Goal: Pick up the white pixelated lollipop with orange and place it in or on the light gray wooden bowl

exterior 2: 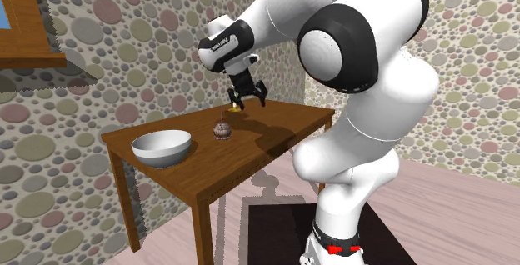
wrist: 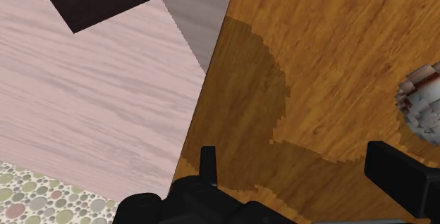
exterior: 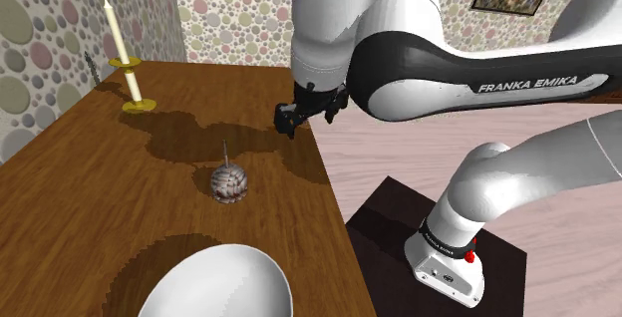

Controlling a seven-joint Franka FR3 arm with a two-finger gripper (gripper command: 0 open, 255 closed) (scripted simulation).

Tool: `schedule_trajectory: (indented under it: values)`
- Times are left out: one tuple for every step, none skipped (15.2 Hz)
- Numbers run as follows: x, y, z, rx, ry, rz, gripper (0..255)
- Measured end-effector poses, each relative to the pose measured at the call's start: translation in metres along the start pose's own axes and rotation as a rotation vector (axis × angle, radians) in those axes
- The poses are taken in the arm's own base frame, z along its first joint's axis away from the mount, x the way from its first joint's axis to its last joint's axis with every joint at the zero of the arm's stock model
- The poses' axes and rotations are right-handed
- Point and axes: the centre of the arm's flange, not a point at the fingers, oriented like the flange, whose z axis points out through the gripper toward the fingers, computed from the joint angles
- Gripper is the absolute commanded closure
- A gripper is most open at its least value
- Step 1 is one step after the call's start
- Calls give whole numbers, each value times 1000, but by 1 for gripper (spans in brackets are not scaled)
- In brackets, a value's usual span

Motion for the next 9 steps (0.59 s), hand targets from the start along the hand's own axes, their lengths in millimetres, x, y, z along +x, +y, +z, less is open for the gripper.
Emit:
schedule_trajectory:
  values:
    - [-3,-16,0,-11,8,9,0]
    - [-8,-30,-1,-22,16,19,0]
    - [-15,-45,3,-34,24,28,0]
    - [-16,-60,4,-45,32,38,0]
    - [-19,-77,7,-55,39,46,0]
    - [-23,-91,8,-67,47,56,0]
    - [-24,-105,9,-79,54,65,0]
    - [-27,-119,14,-93,62,73,0]
    - [-30,-135,18,-112,68,78,0]
